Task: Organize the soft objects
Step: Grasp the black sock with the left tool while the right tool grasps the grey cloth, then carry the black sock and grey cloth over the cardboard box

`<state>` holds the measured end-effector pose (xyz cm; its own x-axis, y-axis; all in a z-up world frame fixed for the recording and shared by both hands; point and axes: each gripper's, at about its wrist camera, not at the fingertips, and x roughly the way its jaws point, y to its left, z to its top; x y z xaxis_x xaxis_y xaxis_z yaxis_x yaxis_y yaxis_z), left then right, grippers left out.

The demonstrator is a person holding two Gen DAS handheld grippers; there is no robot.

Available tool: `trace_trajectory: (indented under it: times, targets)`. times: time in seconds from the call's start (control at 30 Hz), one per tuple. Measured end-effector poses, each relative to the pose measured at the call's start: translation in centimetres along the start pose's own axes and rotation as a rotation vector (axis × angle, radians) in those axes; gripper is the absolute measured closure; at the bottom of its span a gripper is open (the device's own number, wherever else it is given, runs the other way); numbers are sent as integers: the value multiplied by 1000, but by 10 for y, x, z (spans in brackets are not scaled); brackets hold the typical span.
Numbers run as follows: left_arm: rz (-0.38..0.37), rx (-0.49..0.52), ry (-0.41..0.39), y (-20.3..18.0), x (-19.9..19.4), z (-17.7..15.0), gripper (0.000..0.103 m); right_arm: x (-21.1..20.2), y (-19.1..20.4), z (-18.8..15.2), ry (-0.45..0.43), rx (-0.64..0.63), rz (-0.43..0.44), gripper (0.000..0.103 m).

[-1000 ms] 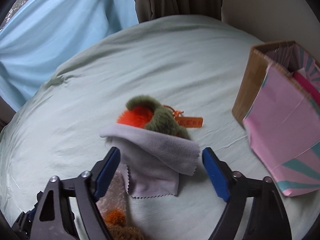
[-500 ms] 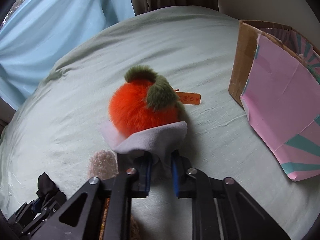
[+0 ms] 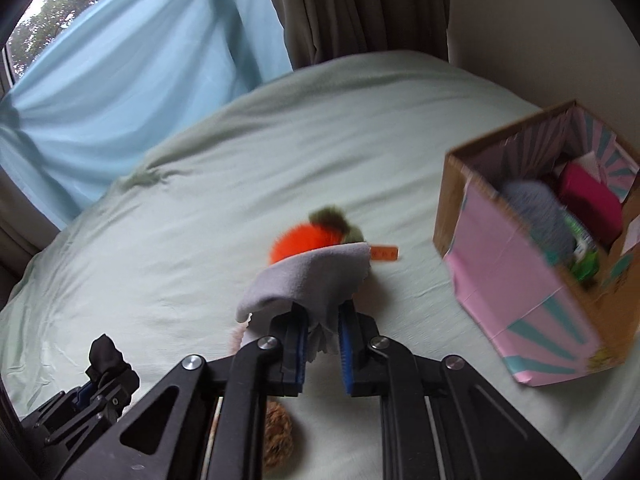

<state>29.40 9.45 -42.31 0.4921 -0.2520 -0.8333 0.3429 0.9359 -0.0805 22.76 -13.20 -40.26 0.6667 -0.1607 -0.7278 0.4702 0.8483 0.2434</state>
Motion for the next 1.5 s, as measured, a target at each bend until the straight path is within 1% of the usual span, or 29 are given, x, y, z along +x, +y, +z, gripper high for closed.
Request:
trace_trajectory:
  times: [0.23, 0.43, 0.57, 0.63, 0.77, 0.97, 1.07, 1.17, 1.33, 1.5]
  targets:
    - [11, -51, -51, -24, -68, 19, 81, -63, 0, 27, -19, -37, 61, 90]
    - [21, -91, -89, -63, -131, 42, 81, -122, -18, 60, -27, -62, 100, 90]
    - [5, -117, -110, -99, -169, 55, 81, -161, -44, 85, -29, -65, 134, 90]
    - [-12, -106, -105, -121, -180, 58, 81, -175, -63, 97, -21, -59, 150, 90]
    - [-26, -89, -109, -175, -197, 65, 81, -196, -105, 118, -22, -60, 159, 90]
    - [-50, -79, -118, -264, -199, 77, 81, -208, -166, 154, -29, -115, 145, 90]
    - [-61, -87, -119, -301, -192, 83, 81, -206, -196, 171, -25, -149, 141, 90]
    - [-67, -85, -103, -335, -178, 89, 81, -199, -223, 188, -12, -177, 133, 90]
    - [-70, -75, -57, -378, -152, 96, 81, -180, -255, 206, 30, -197, 121, 90]
    - [-73, -48, 4, -405, -116, 94, 81, -152, -280, 216, 79, -194, 96, 90]
